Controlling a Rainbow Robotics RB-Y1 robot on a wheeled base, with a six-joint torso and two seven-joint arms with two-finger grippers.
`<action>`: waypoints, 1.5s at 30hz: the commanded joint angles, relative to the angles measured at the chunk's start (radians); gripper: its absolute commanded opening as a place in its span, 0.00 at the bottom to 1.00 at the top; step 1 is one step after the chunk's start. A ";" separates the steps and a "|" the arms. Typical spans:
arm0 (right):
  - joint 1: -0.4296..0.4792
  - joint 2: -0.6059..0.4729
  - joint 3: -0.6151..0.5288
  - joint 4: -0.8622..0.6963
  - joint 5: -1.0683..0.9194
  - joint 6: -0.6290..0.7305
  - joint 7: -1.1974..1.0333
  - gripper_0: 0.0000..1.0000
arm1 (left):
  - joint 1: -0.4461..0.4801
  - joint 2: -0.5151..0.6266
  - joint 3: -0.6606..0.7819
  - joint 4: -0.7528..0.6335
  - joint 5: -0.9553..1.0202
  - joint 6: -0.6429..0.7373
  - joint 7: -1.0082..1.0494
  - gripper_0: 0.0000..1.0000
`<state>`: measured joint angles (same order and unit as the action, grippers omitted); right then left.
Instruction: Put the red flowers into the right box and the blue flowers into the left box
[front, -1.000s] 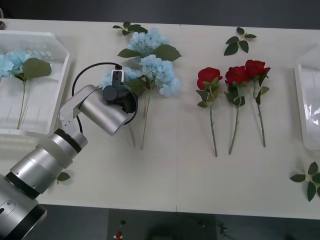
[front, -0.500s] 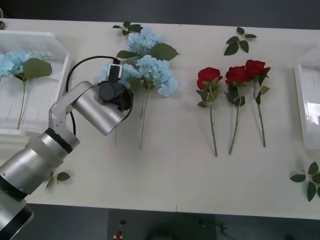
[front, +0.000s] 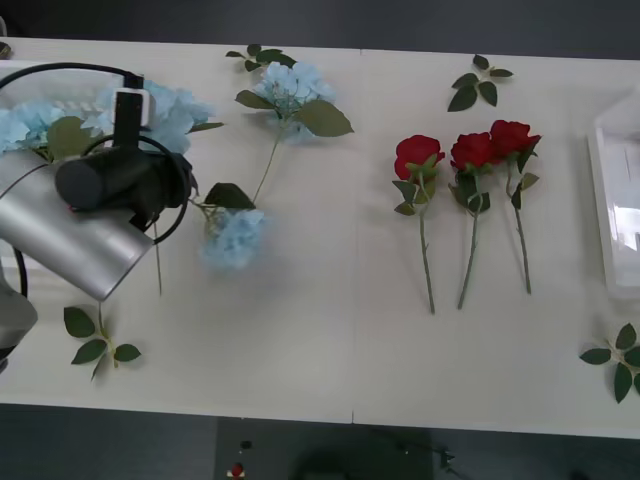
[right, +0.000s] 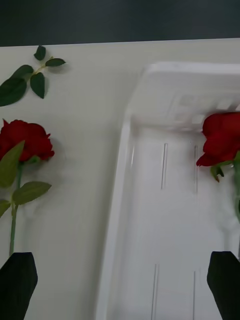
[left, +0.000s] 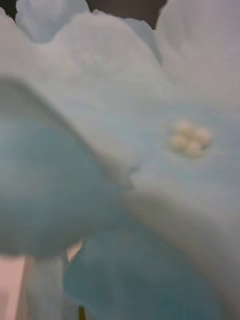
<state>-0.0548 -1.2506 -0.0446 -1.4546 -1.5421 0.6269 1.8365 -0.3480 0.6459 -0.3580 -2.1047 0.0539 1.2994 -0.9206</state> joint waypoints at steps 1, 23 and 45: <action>0.024 0.051 0.002 -0.081 0.079 -0.004 -0.053 1.00 | 0.049 0.034 0.093 -0.106 0.001 0.041 -0.107 0.00; -0.326 0.335 0.328 0.040 0.625 0.028 -0.530 1.00 | -0.137 -0.196 0.065 0.022 0.112 0.256 -0.147 0.00; -0.571 0.550 0.428 0.419 0.849 0.028 -0.559 1.00 | -0.137 -0.152 0.019 0.088 0.057 0.095 -0.162 1.00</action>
<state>-0.5896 -0.7155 0.3954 -1.0516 -0.7045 0.6592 1.3144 -0.4988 0.4586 -0.3504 -2.0076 0.1175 1.4218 -1.0580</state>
